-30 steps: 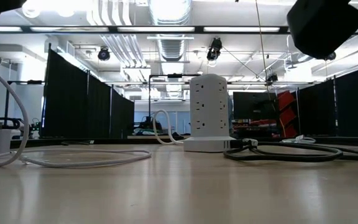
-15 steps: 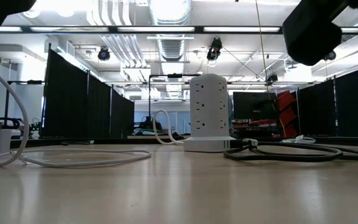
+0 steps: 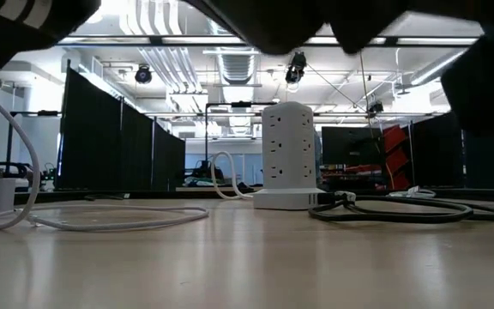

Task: Plug in charger cables
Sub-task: Insert the bottom white charger cable into the bottom right white outlet extension

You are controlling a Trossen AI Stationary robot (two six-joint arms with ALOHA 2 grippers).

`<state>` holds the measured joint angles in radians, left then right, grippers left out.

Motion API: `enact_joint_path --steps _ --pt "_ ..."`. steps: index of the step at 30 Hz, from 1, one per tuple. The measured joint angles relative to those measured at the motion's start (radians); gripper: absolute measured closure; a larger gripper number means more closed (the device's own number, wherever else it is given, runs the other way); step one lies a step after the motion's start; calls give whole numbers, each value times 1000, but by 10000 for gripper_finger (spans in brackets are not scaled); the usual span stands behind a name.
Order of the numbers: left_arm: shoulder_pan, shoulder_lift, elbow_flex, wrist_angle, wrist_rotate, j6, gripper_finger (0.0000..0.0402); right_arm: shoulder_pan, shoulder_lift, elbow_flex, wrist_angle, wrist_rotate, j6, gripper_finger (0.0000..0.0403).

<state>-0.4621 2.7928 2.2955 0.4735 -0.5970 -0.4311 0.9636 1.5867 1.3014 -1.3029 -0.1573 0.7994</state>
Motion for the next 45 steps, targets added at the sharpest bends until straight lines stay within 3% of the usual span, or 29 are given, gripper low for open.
enact_joint_path --steps 8,22,32,45 --pt "8 6 0 -18 14 -49 374 -11 0 0 2 0 1 403" --pt "18 6 0 -17 14 -56 374 -39 -3 64 10 117 1 403" --pt "18 6 -2 -16 14 -67 374 -53 -3 64 119 148 -37 403" --pt "16 6 -2 -18 14 -80 374 -81 -3 64 139 198 -45 403"
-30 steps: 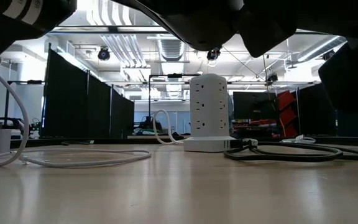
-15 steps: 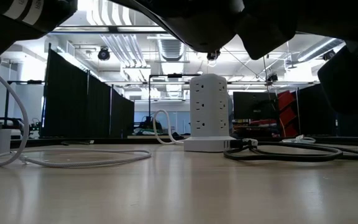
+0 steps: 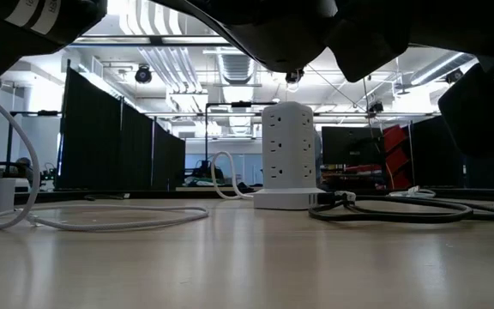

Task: Plug in charger cables
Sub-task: Insert the bottom white charger cable into the bottom right white outlet extension

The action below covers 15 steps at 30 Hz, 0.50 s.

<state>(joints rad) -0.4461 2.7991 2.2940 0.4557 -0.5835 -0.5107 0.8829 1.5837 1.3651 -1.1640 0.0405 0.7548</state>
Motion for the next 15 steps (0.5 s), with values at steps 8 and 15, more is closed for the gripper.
enact_joint_path --steps 8,15 --pt "0 0 0 0 0 0 374 -19 -1 0 73 16 -11 403" --pt "-8 0 0 -2 1 -1 374 -18 -53 0 34 13 -11 403"
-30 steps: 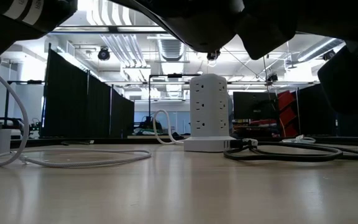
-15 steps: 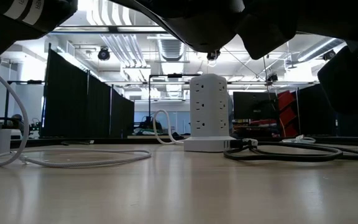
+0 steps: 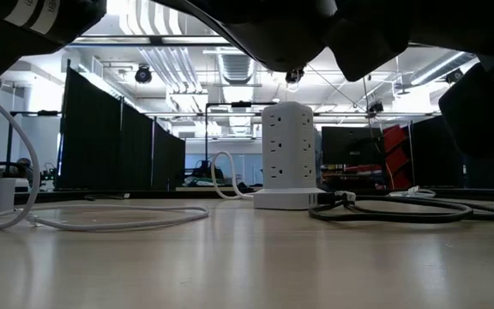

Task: Plug in charger cables
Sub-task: Insert the bottom white charger cable into the bottom right white outlet extension

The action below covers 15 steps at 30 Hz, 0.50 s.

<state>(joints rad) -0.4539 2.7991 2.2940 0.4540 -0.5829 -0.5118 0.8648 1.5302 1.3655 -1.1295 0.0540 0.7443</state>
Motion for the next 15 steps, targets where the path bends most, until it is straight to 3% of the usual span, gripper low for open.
enact_joint_path --steps 7,15 --pt "-16 0 0 2 47 108 376 -3 -44 0 -20 -7 19 403" --pt "-19 0 0 106 45 119 377 76 -44 0 -195 -122 22 403"
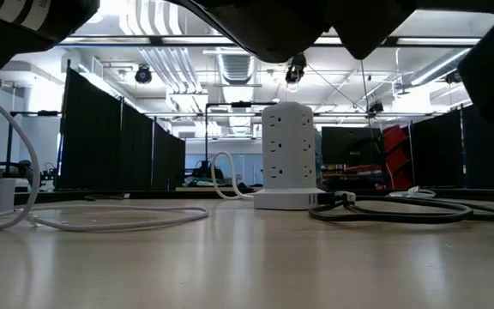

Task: Plug in charger cables
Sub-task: Insert the bottom white charger cable into the bottom right white outlet extension

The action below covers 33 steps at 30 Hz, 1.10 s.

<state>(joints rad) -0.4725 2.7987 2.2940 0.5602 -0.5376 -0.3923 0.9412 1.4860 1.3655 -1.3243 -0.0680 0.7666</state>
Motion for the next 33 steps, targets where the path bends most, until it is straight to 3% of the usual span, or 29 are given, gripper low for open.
enact_joint_path --steps 8,33 --pt "1 0 0 16 -22 -24 377 7 10 -2 80 92 26 403" --pt "1 -2 0 16 -25 -39 377 -47 11 -3 185 173 30 403"
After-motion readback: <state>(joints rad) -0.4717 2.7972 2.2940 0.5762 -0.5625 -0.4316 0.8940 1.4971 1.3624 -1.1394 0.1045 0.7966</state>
